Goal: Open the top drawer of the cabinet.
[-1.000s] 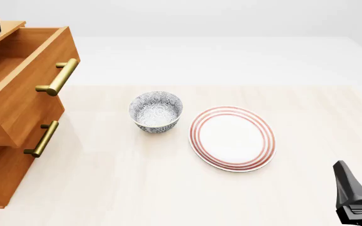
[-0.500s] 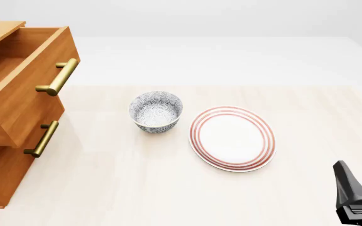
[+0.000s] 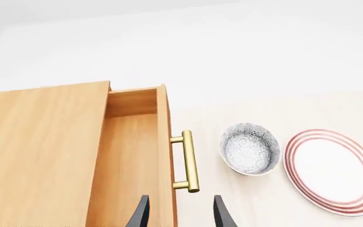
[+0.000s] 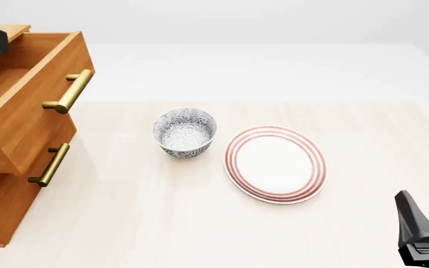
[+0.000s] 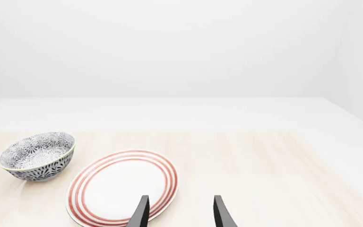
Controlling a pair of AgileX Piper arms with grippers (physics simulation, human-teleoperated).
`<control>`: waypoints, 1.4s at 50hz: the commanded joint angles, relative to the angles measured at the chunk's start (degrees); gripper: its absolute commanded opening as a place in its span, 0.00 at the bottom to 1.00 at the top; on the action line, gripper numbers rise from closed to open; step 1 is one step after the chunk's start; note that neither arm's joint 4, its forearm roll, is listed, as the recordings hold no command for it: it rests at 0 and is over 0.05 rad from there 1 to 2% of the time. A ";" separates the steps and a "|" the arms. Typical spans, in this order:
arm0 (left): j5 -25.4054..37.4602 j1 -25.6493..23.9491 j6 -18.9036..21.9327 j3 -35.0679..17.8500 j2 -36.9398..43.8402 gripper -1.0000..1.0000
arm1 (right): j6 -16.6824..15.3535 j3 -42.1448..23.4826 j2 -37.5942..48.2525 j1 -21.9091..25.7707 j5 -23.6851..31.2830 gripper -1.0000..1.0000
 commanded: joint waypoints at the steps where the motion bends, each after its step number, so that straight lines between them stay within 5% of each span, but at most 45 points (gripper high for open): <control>1: 0.81 -0.59 -1.48 1.02 0.56 1.00 | 0.00 0.00 0.00 0.01 0.00 1.00; 70: -10.19 1.74 -4.80 12.53 1.99 1.00 | 0.01 0.00 0.00 0.00 0.00 1.00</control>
